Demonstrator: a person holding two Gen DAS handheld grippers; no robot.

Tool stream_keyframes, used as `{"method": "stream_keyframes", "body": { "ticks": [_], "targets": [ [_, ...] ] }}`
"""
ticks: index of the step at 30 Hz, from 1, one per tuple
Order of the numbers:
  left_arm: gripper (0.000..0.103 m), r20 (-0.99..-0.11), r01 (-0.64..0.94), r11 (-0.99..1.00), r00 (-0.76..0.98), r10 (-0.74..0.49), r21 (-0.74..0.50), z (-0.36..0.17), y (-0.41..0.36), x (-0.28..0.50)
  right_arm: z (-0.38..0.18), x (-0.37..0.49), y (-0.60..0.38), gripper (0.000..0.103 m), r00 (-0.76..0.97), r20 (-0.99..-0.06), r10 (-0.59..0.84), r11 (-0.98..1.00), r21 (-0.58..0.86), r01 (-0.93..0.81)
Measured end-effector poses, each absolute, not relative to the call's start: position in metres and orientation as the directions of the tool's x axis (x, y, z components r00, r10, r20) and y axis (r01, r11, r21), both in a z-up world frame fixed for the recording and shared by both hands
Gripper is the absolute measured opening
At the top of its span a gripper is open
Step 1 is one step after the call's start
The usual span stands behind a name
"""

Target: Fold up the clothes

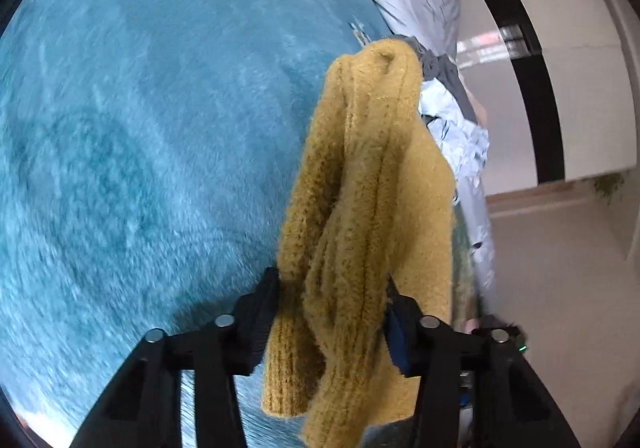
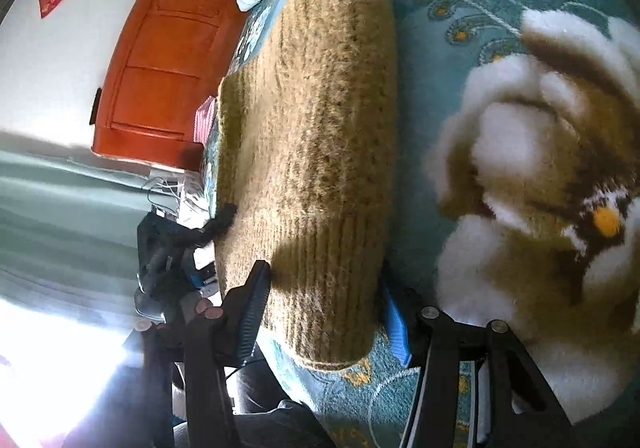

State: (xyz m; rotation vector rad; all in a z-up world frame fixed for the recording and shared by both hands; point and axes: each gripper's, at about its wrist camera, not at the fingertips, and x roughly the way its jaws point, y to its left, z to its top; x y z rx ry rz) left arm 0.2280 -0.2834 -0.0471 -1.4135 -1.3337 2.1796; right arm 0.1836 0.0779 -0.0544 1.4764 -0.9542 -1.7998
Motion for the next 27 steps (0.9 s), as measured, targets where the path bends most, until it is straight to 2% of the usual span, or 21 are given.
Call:
{"method": "stream_keyframes", "body": {
  "ticks": [4,7,13,16,22,25,27],
  "targets": [
    [0.034,-0.623,0.261,-0.584,-0.513,0.59,-0.768,-0.035,-0.273,0.232,-0.05,0.184,0.086,0.03,-0.205,-0.522,-0.828,-0.535,0.845,0.014],
    [0.032,-0.629,0.211,-0.614,-0.478,0.614,-0.76,-0.025,-0.25,0.235,-0.043,0.183,0.095,0.028,-0.216,-0.514,-0.83,-0.532,0.846,0.028],
    [0.032,-0.545,0.072,-0.56,-0.359,0.757,-0.825,-0.018,-0.186,0.232,-0.011,0.166,0.137,0.027,-0.274,-0.566,-0.778,-0.601,0.797,0.062],
    [0.032,-0.556,0.031,-0.573,-0.292,0.778,-0.819,-0.018,-0.164,0.224,-0.003,0.157,0.163,0.027,-0.293,-0.605,-0.74,-0.643,0.764,0.048],
    [0.032,-0.537,0.036,-0.549,-0.268,0.8,-0.835,-0.024,-0.177,0.231,-0.016,0.158,0.185,0.027,-0.307,-0.624,-0.719,-0.655,0.756,-0.004],
    [0.037,-0.536,0.039,-0.548,-0.274,0.799,-0.836,-0.02,-0.19,0.236,-0.02,0.161,0.184,0.03,-0.314,-0.63,-0.71,-0.661,0.751,-0.011],
    [0.047,-0.527,0.043,-0.54,-0.297,0.797,-0.841,-0.014,-0.203,0.237,-0.021,0.162,0.188,0.033,-0.326,-0.627,-0.707,-0.657,0.753,-0.024]
  ]
}}
